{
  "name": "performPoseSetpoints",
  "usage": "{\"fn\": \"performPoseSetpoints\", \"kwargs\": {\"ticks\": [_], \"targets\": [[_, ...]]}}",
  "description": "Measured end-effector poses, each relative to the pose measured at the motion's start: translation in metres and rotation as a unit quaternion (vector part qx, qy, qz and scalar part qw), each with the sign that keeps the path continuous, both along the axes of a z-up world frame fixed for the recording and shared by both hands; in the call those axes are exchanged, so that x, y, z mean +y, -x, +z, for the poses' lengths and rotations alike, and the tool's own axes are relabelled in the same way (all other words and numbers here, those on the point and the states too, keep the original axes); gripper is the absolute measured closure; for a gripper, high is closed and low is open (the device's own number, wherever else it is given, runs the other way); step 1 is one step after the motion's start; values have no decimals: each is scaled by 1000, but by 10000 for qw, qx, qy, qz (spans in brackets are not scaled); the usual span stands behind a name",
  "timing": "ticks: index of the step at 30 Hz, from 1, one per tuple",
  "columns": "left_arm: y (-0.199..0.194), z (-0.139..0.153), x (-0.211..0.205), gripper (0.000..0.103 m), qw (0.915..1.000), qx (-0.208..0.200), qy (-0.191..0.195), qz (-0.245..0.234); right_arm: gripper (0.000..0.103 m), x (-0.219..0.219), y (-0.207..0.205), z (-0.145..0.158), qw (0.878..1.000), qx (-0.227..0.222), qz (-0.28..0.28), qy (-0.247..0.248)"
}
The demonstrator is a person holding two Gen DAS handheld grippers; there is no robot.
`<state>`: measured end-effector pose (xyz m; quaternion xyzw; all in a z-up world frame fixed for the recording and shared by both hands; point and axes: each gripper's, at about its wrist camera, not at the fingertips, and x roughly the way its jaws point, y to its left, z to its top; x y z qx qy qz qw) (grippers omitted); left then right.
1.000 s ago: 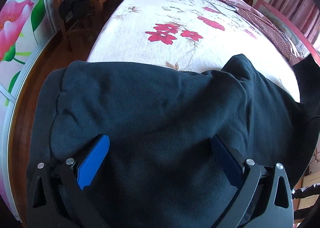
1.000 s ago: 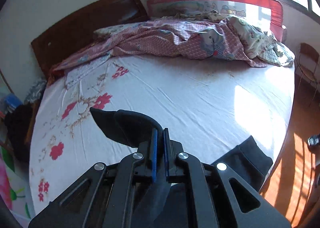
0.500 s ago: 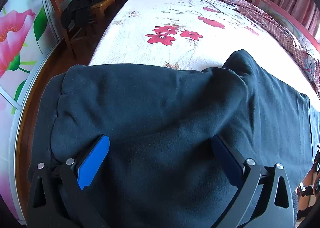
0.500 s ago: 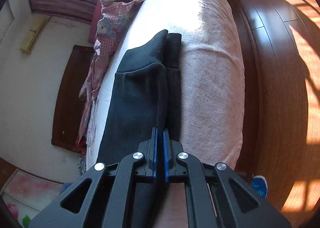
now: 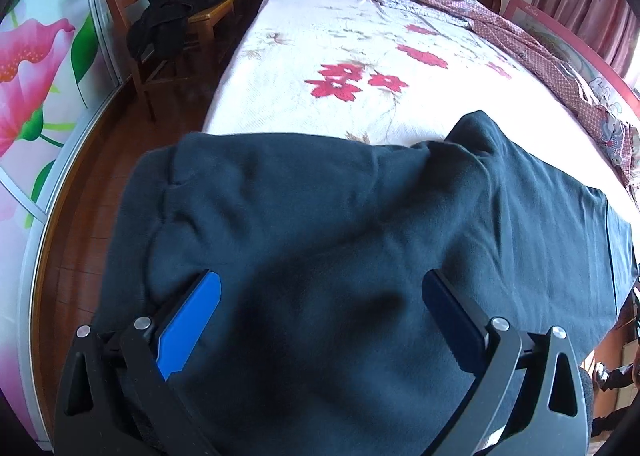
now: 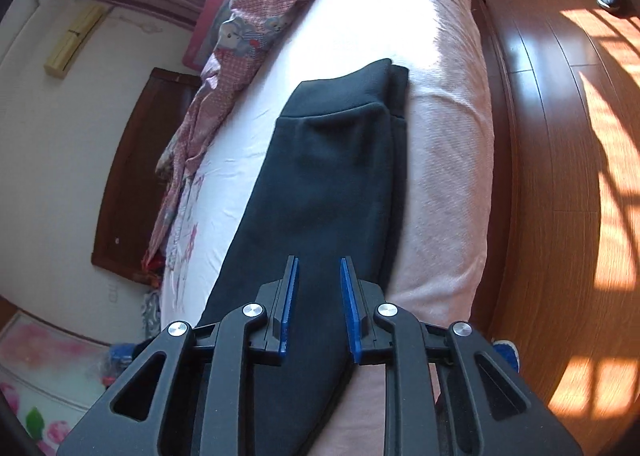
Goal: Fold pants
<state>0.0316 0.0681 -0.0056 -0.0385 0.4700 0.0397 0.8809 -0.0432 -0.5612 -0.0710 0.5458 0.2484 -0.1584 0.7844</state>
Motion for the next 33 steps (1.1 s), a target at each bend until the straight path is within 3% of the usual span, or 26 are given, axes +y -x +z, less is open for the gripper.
{"fn": "performPoseSetpoints", "kwargs": {"ticks": [2, 4, 6, 8, 10, 13, 15, 17, 21, 22, 23, 24, 25, 27, 29, 30, 31, 32, 33], "targets": [[8, 21, 16, 2, 9984, -454, -293, -141, 82, 31, -21, 18, 9963, -251, 809, 135], [4, 41, 34, 2, 9926, -887, -646, -515, 82, 69, -51, 34, 9861, -187, 1606, 375], [-16, 54, 57, 2, 9873, -945, -784, -1003, 82, 110, -81, 46, 9716, -310, 2305, 434], [-39, 60, 84, 2, 9831, -840, -369, -1586, 82, 149, -106, 55, 9589, -359, 2784, 408], [-64, 51, 113, 2, 9805, -387, 268, -1909, 82, 184, -125, 60, 9484, -416, 3131, 292], [-87, 23, 145, 3, 9794, 93, 1015, -1744, 82, 227, -144, 60, 9350, -434, 3517, 99], [-94, 4, 158, 3, 9701, 215, 1729, -1690, 82, 254, -153, 61, 9273, -294, 3723, 269], [-95, -12, 157, 3, 9595, 360, 2159, -1773, 82, 274, -163, 60, 9226, -152, 3833, 392], [-88, -32, 131, 3, 9496, 583, 2200, -2154, 82, 307, -194, 58, 9139, -90, 4022, 544], [-88, -34, 125, 8, 9467, 627, 2242, -2227, 82, 317, -204, 58, 9088, -95, 4122, 646], [-85, -33, 118, 14, 9505, 591, 2085, -2225, 80, 327, -213, 59, 9041, -83, 4200, 789], [-83, -31, 113, 19, 9556, 509, 1873, -2218, 69, 336, -224, 59, 9005, 3, 4235, 983], [-83, -31, 110, 25, 9609, 521, 1662, -2153, 43, 346, -232, 58, 8948, 60, 4306, 1176], [-82, -30, 113, 35, 9658, 567, 1673, -1900, 38, 367, -246, 56, 8795, 122, 4500, 1541], [-84, -26, 120, 50, 9688, 619, 1791, -1599, 38, 391, -259, 51, 8525, 315, 4834, 1964], [-83, -24, 122, 52, 9699, 649, 1830, -1471, 38, 403, -264, 48, 8363, 530, 4925, 2350], [-81, -22, 121, 56, 9722, 668, 1817, -1319, 40, 414, -267, 45, 8177, 711, 4990, 2781], [-80, -19, 125, 59, 9740, 668, 1811, -1187, 73, 421, -267, 41, 7991, 777, 5102, 3084], [-77, -16, 125, 62, 9754, 658, 1840, -1024, 92, 427, -268, 38, 7873, 829, 5199, 3209]]}}
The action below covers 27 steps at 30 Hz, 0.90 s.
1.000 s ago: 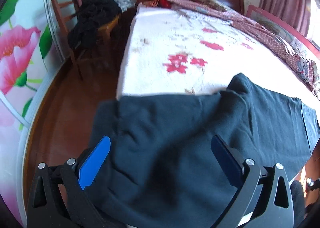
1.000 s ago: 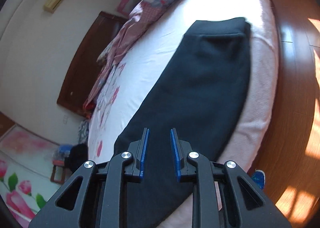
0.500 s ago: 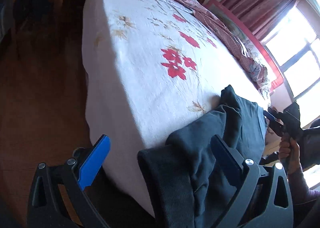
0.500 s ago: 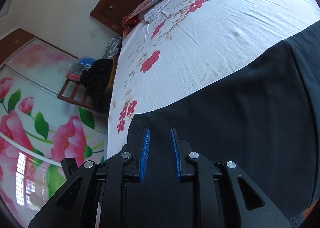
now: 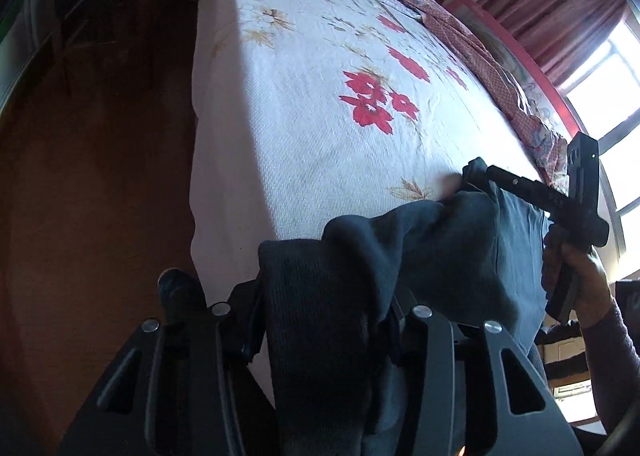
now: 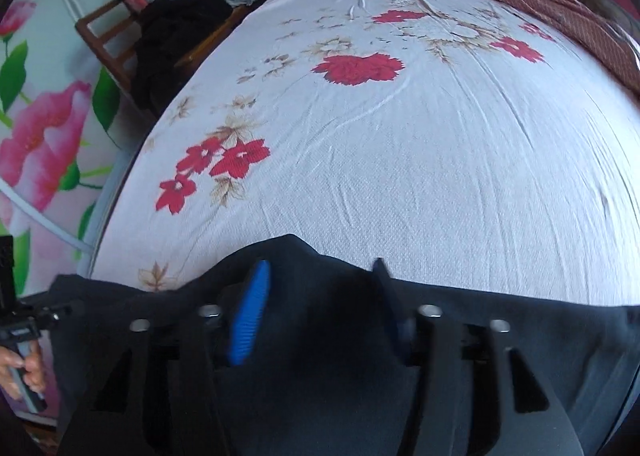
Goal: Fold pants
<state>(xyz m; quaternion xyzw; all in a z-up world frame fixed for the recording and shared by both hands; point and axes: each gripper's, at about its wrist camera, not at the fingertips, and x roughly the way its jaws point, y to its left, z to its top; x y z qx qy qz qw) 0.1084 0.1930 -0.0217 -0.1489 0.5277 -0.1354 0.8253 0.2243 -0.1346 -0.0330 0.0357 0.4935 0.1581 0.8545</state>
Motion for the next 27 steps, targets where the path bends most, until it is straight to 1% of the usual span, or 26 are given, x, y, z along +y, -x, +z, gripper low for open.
{"fn": "performPoseSetpoints", "kwargs": {"ticks": [1, 2, 4, 5, 6, 8, 9, 10, 11, 12, 13, 14, 15, 16, 17, 18, 19, 20, 21, 22, 23, 24, 25, 26, 27], "targets": [[5, 4, 1, 65, 9998, 14, 92, 192, 99, 2, 0, 0, 9998, -9, -23, 188], [10, 11, 2, 65, 9994, -39, 116, 334, 100, 3, 1, 2, 9997, -82, -1, 210], [20, 22, 2, 65, 9987, -169, -13, 486, 100, 3, 2, 9, 9993, -278, -24, 238], [23, 26, -1, 65, 9983, -223, -76, 533, 100, 6, 1, 8, 9987, -356, -67, 352], [25, 25, -1, 65, 9978, -209, -144, 608, 103, 7, -3, 2, 9984, -353, -134, 427], [19, 14, 1, 65, 9969, -29, -236, 751, 103, 8, -10, -21, 9973, -205, -235, 659], [13, 2, 7, 64, 9955, 192, -105, 918, 103, 7, -7, -24, 9970, -395, -283, 596], [8, -10, 17, 61, 9909, 461, 254, 1235, 103, 6, -5, -22, 9969, -464, -371, 523], [6, -16, 24, 59, 9863, 627, 540, 1426, 103, 4, -3, -18, 9967, -419, -511, 480], [6, -16, 25, 59, 9839, 721, 638, 1507, 103, 1, 0, -12, 9964, -371, -645, 395], [8, -10, 25, 55, 9836, 725, 613, 1535, 103, -4, 7, -2, 9958, -460, -762, 234], [11, -5, 23, 49, 9840, 690, 546, 1552, 103, -7, 17, 10, 9949, -630, -781, -47], [16, 3, 23, 44, 9831, 677, 387, 1654, 103, -7, 25, 20, 9944, -728, -673, -374], [21, 11, 24, 37, 9801, 614, 183, 1877, 103, -2, 31, 27, 9939, -743, -450, -672], [28, 21, 27, 31, 9775, 455, 106, 2056, 103, 6, 36, 32, 9936, -734, -207, -828], [35, 31, 30, 30, 9736, 275, -34, 2265, 103, 16, 41, 35, 9937, -749, 27, -829], [42, 41, 33, 27, 9666, 113, -291, 2545, 103, 29, 46, 36, 9937, -790, 268, -753], [47, 51, 34, 23, 9613, -83, -378, 2728, 103, 40, 49, 35, 9928, -834, 505, -697], [50, 60, 33, 23, 9614, -285, -251, 2724, 103, 51, 52, 34, 9914, -903, 695, -637], [50, 67, 28, 21, 9633, -442, -192, 2640, 103, 59, 53, 31, 9911, -926, 785, -548], [46, 73, 16, 20, 9680, -576, -225, 2431, 103, 67, 51, 26, 9913, -849, 862, -523], [40, 76, 2, 19, 9743, -702, -183, 2134, 103, 74, 51, 18, 9924, -731, 916, -367], [35, 76, -12, 17, 9796, -767, -102, 1857, 103, 84, 51, 7, 9930, -630, 993, 80], [28, 73, -28, 17, 9838, -799, -96, 1602, 103, 91, 55, -8, 9903, -607, 1154, 476], [21, 66, -43, 17, 9877, -798, -146, 1336, 103, 93, 62, -17, 9864, -832, 1263, 648]]}}
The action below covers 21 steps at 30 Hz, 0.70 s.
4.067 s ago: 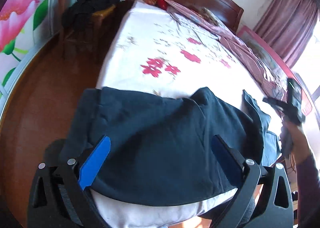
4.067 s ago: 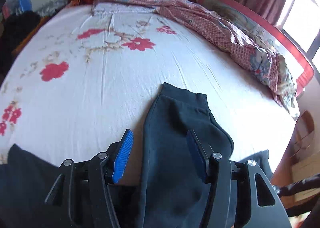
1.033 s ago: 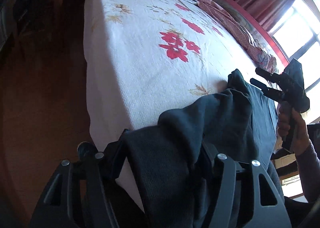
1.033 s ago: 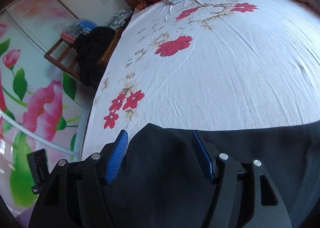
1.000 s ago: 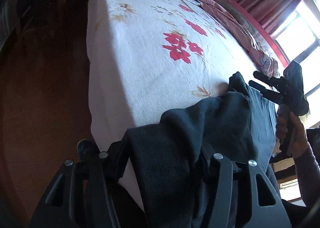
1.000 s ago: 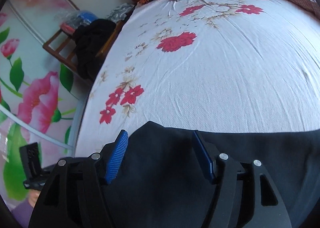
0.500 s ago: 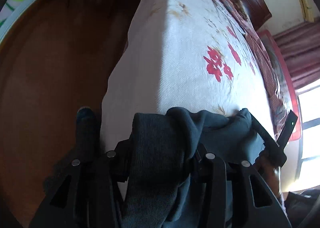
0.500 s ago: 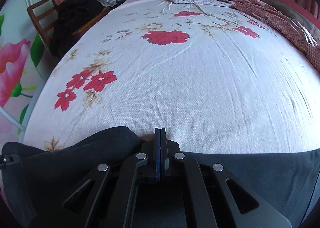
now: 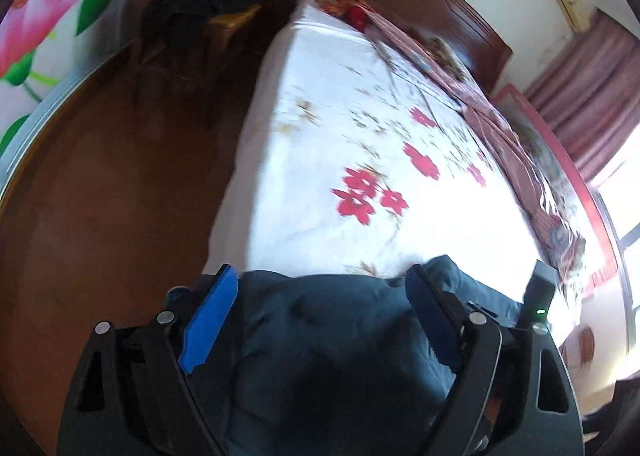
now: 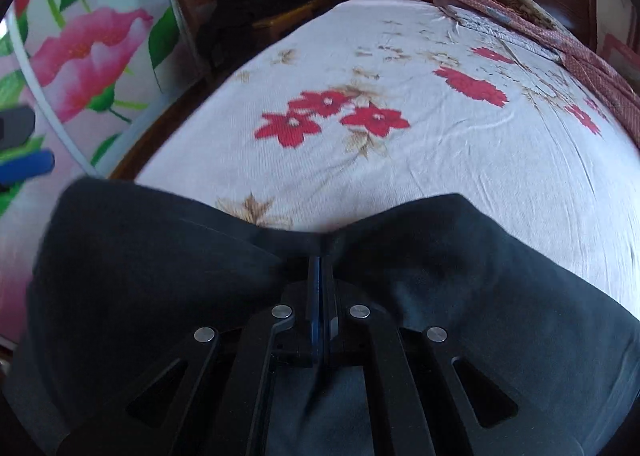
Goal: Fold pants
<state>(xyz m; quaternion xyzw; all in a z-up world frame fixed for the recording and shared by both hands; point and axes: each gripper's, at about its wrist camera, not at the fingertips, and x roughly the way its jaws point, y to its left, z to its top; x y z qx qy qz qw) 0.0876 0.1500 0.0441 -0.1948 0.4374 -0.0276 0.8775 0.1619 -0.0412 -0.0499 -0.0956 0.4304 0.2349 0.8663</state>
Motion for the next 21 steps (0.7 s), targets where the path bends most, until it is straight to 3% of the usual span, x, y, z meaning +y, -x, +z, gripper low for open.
{"fn": "performPoseSetpoints", "kwargs": {"ticks": [2, 5, 8, 10, 12, 15, 19, 21], "targets": [[-13, -24, -21, 17, 9985, 306, -330, -301, 103, -6, 2, 5, 9999, -12, -55, -113], [-21, -53, -28, 17, 9943, 456, -918, -284, 103, -36, 11, 40, 9948, -5, -508, -884], [-16, -53, -24, 20, 9951, 340, -900, -236, 103, -67, 42, 53, 9925, 41, -767, -951], [-12, -56, -26, 23, 9924, 362, -1140, -292, 103, -85, 72, 44, 9943, 106, -835, -655], [-1, -58, -27, 24, 9905, 342, -1291, -342, 103, -103, 93, 11, 9926, 704, -966, -192], [13, -62, -30, 24, 9855, 291, -1601, -475, 103, -141, 114, -4, 9869, 696, -1187, -837], [3, -60, -32, 23, 9840, 502, -1669, -361, 102, -141, 119, 3, 9860, 663, -1307, -797], [4, -55, -33, 23, 9837, 553, -1669, -363, 102, -161, 128, 17, 9772, 609, -1452, -1423]]}}
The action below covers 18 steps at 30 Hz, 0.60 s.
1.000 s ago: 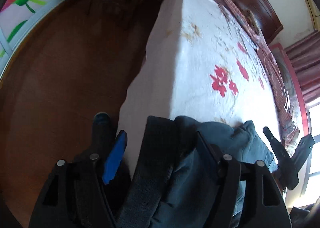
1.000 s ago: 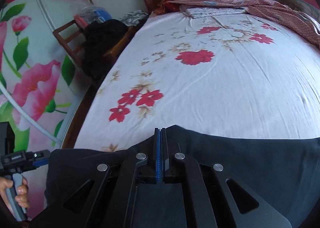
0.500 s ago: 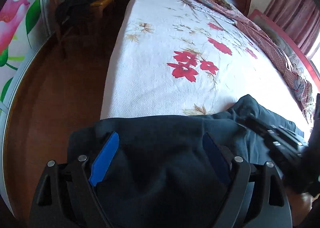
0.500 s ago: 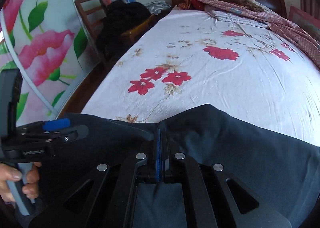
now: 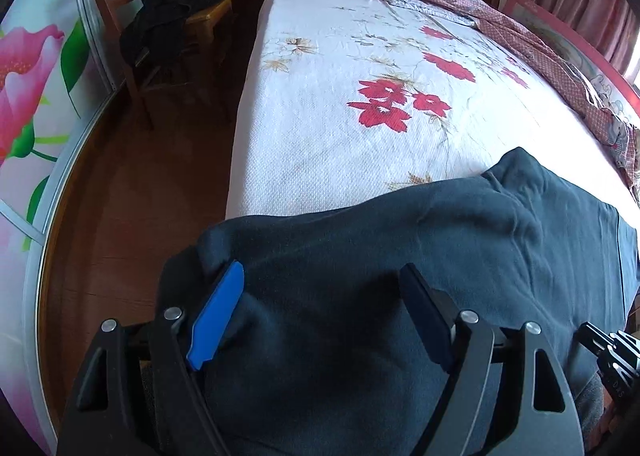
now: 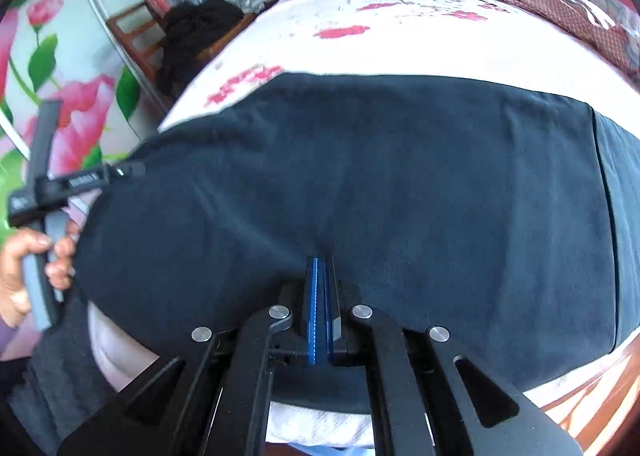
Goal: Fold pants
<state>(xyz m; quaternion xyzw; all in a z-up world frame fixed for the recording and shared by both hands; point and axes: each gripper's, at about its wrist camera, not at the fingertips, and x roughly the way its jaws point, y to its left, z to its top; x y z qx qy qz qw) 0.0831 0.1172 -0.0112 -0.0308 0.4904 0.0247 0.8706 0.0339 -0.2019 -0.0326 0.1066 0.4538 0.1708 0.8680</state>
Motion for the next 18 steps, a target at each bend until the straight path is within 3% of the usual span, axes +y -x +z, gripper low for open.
{"fn": "performPoseSetpoints", "kwargs": {"ticks": [3, 5, 6, 7, 8, 9, 14, 18], "targets": [[4, 9, -2, 20, 10000, 64, 21, 21, 101, -65, 12, 8, 9939, -3, -839, -714], [8, 19, 0, 13, 9994, -35, 293, 171, 101, -129, 24, 5, 9752, 4, -1683, -1434], [12, 24, 0, 12, 9992, -104, 292, 266, 101, -163, 32, 1, 9612, 39, -2139, -1740], [16, 29, -1, 10, 9990, -181, 209, 344, 91, -196, 41, -4, 9455, 66, -2591, -1973], [22, 35, -3, 10, 9987, -273, 109, 411, 69, -229, 50, -9, 9285, 17, -3043, -2126], [29, 40, -6, 9, 9982, -349, 64, 477, 61, -259, 59, -13, 9109, -50, -3497, -2191], [59, 58, -41, 6, 9980, -490, 299, 256, 60, -374, 87, -36, 8173, -347, -4934, -2957], [76, 57, -88, 6, 9981, -319, 297, -433, 60, -425, 84, -54, 7758, -386, -5453, -3150]]}}
